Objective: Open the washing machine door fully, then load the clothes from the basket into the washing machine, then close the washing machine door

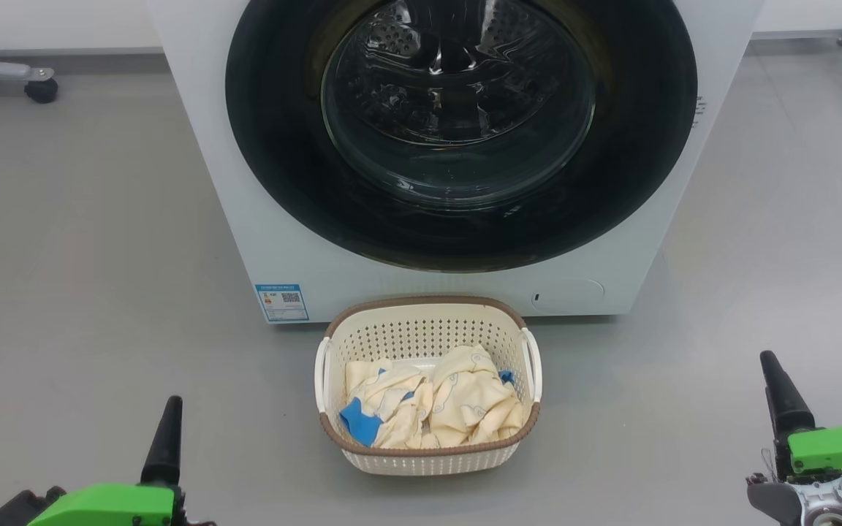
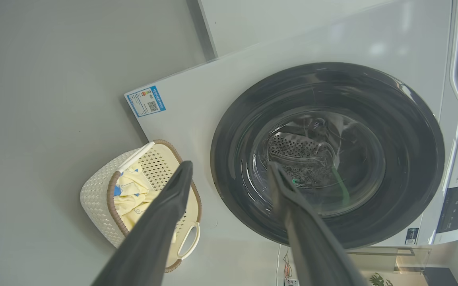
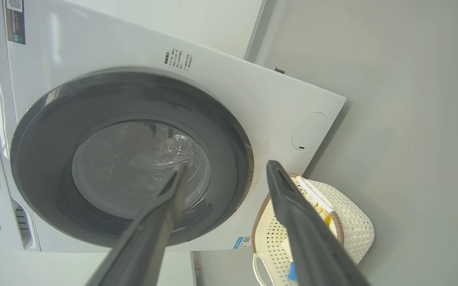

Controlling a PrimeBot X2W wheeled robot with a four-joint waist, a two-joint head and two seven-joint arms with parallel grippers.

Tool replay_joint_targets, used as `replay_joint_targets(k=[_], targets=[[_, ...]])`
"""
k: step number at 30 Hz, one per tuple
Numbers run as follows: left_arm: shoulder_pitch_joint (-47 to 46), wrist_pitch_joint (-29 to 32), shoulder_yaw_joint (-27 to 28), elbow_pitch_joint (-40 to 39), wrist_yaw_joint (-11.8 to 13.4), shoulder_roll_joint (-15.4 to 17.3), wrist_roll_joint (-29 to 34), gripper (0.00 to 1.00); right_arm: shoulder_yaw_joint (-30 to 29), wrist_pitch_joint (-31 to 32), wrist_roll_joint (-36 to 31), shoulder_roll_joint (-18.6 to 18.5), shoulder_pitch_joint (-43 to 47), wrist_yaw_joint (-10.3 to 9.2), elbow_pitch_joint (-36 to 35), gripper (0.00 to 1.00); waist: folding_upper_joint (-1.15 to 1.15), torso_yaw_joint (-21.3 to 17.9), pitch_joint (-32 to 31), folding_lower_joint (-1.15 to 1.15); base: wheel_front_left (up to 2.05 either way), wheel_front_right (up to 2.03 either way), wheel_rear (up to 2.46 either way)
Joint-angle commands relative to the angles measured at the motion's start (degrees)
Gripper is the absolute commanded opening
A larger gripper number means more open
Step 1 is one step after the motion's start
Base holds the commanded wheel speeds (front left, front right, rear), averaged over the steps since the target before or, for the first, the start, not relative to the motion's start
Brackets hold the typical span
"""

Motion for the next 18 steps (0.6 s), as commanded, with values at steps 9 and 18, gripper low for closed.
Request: replay_joint_targets(k=[9, 18], targets=[[-3.13, -2.01, 1.91, -3.09, -0.24, 0.27, 11.66, 1.00, -1.15, -2.11, -15.41, -1.49, -3.60, 0.32, -2.86, 1.00, 0.00, -0.04, 0.08, 0.00, 0.00, 0.00, 0.00], [-3.60, -3.52, 1.70, -3.87, -0.28, 0.10, 20.83, 1.00, -1.32, -3.63, -27.62, -1.63, -3.92, 0.37, -3.73, 1.00, 0.00, -0.06, 0.05, 0.00, 0.00, 0.00, 0.00]])
